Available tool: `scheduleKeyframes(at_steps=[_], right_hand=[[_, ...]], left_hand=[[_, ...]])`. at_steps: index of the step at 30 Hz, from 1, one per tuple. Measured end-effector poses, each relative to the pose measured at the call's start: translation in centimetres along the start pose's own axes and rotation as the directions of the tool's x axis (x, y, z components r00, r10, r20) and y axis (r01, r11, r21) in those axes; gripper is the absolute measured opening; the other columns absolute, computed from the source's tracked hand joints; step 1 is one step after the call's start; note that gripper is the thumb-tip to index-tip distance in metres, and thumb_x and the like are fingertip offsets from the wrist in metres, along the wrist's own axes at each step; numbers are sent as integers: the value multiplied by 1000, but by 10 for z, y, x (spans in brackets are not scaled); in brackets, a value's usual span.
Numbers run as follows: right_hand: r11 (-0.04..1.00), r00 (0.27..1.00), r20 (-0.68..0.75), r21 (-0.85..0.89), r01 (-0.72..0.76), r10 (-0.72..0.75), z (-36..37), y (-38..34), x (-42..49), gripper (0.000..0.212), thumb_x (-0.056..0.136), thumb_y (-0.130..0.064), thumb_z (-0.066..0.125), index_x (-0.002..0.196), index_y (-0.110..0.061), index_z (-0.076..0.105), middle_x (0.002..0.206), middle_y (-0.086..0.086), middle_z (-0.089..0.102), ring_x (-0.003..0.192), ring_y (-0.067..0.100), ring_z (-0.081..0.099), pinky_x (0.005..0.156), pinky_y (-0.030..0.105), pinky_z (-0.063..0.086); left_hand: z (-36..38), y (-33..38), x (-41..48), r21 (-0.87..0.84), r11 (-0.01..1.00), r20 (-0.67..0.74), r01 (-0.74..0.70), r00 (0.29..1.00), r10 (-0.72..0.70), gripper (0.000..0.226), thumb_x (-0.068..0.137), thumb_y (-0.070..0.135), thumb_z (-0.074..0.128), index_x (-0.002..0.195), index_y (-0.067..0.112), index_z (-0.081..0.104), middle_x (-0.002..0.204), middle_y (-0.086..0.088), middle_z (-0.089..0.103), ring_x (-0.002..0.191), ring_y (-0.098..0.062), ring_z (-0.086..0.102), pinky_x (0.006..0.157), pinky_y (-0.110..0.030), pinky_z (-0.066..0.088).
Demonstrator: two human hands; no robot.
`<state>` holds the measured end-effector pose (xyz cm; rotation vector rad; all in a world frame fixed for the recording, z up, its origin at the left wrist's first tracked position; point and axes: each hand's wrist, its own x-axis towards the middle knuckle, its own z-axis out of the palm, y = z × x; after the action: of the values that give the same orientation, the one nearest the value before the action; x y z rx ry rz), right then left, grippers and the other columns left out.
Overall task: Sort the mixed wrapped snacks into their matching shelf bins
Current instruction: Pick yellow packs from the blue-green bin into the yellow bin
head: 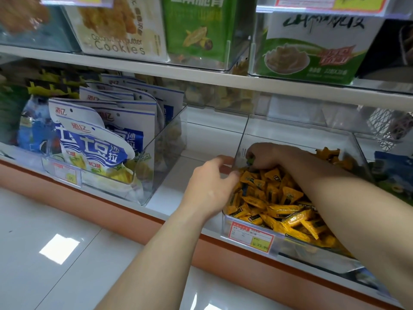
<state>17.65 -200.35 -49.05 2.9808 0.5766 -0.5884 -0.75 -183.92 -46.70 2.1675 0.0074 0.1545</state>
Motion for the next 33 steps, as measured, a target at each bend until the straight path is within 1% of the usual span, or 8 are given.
scheduleKeyframes(at_steps=[5, 9, 13, 17, 23, 28, 31, 33], right_hand=[[994, 995, -81, 83, 72, -65, -9, 6, -14, 35, 85, -31, 76, 118, -23, 67, 124, 3, 61, 107, 22, 56, 85, 32, 47], [974, 953, -288, 171, 147, -93, -20, 14, -46, 27, 87, -24, 71, 111, -31, 64, 121, 1, 61, 105, 22, 57, 84, 35, 47], [880, 873, -483, 388, 275, -60, -31, 20, -107, 21, 90, -24, 68, 106, -37, 62, 110, -9, 62, 97, 12, 56, 78, 27, 40], [815, 822, -569, 495, 302, 42, -23, 48, -191, 12, 93, -29, 64, 97, -40, 63, 99, -21, 62, 92, -2, 56, 74, 20, 41], [848, 585, -700, 529, 39, 409, 10, 127, -275, 7, 92, -24, 64, 97, -27, 59, 92, -3, 67, 83, 20, 62, 71, 30, 45], [867, 731, -469, 323, -380, 496, 15, 148, -276, 46, 92, -52, 56, 129, -25, 59, 133, 13, 58, 115, 38, 57, 95, 42, 48], [894, 647, -641, 152, -421, 413, 5, 125, -264, 52, 88, -58, 52, 133, -32, 56, 139, 3, 55, 124, 35, 50, 101, 45, 42], [937, 650, -705, 62, -344, 285, -3, 100, -247, 47, 85, -60, 49, 124, -35, 61, 131, -3, 60, 119, 29, 53, 98, 44, 39]], left_hand=[[-3, 0, 1, 17, 1000, 12, -4, 1000, 4, 30, 94, 36, 59, 123, 30, 64, 109, 14, 65, 98, -9, 60, 81, -21, 44], [-5, 6, -2, 40, 999, -1, -9, 1000, 9, 35, 93, 34, 61, 127, 27, 62, 113, 13, 65, 103, -10, 60, 86, -23, 47], [-9, 20, -7, 82, 994, -163, -67, 983, 79, 39, 91, 32, 62, 130, 26, 60, 122, 8, 65, 110, -14, 60, 95, -36, 50], [-3, 38, -15, 177, 973, -142, -146, 975, 172, 38, 89, 30, 62, 127, 27, 63, 123, 3, 63, 113, -17, 58, 95, -37, 49], [31, 65, -23, 341, 907, -18, -248, 963, 270, 35, 90, 34, 62, 124, 30, 64, 121, 1, 65, 108, -25, 62, 85, -38, 52], [72, 56, -20, 465, 873, 173, -147, 982, 74, 66, 92, 50, 56, 147, 18, 36, 131, -14, 55, 118, -38, 56, 92, -41, 47], [76, 42, -7, 427, 900, 212, 93, 957, -200, 84, 89, 68, 49, 149, 13, 28, 141, -20, 49, 122, -39, 54, 97, -42, 47], [80, 39, -7, 451, 890, 290, 73, 931, -223, 85, 89, 74, 37, 152, 20, 23, 141, -14, 53, 122, -36, 55, 97, -43, 48]])
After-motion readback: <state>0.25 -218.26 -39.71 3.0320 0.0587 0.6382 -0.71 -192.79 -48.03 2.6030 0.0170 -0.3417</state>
